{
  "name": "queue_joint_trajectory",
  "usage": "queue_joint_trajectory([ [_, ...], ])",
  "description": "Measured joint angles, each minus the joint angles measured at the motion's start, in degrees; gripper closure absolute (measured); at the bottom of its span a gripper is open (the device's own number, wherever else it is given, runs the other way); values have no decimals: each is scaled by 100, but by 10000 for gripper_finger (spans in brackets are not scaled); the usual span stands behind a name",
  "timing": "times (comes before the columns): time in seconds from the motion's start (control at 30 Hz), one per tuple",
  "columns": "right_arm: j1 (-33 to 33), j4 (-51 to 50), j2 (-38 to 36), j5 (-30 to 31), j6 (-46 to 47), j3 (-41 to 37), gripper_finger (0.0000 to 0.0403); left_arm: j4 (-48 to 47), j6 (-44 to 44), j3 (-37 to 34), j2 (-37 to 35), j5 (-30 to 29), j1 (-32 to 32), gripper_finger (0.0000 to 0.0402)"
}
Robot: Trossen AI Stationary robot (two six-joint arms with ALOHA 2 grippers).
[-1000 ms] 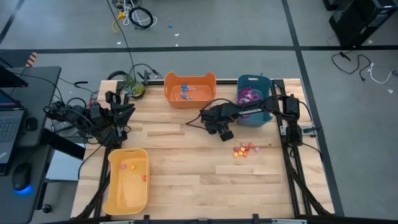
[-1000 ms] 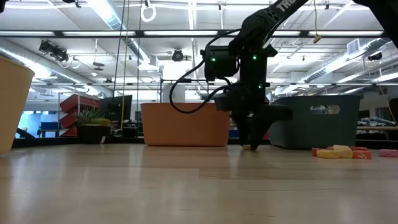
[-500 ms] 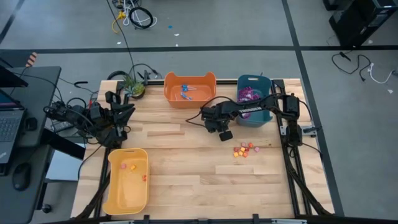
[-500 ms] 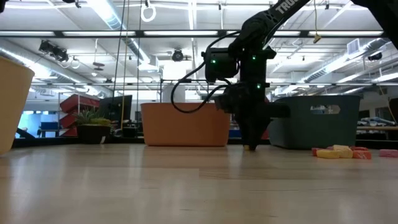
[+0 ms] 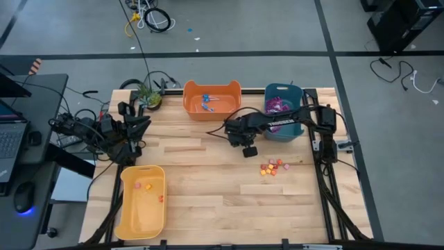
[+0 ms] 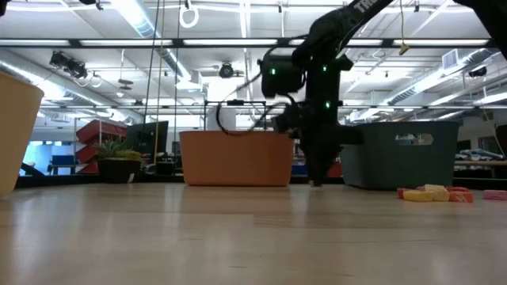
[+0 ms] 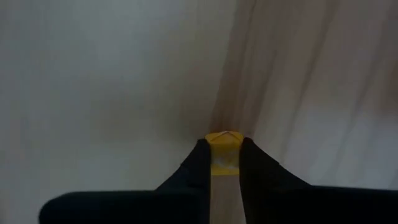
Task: Sort candy
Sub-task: Put the yellow candy into the yellow bin
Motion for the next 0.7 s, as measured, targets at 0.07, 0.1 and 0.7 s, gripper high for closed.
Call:
queue_joint_trajectory([
  [0.07,96,176,-156,0,97,0,361,-36,-6,-1,0,1,0,335],
  [0.1,152,277,-231,0,141,0,361,-68,-7,0,0,0,0,335],
  [0.7,1380,4337,-657,-5,1327,2,361,-267,-48,0,2,2,0,335],
])
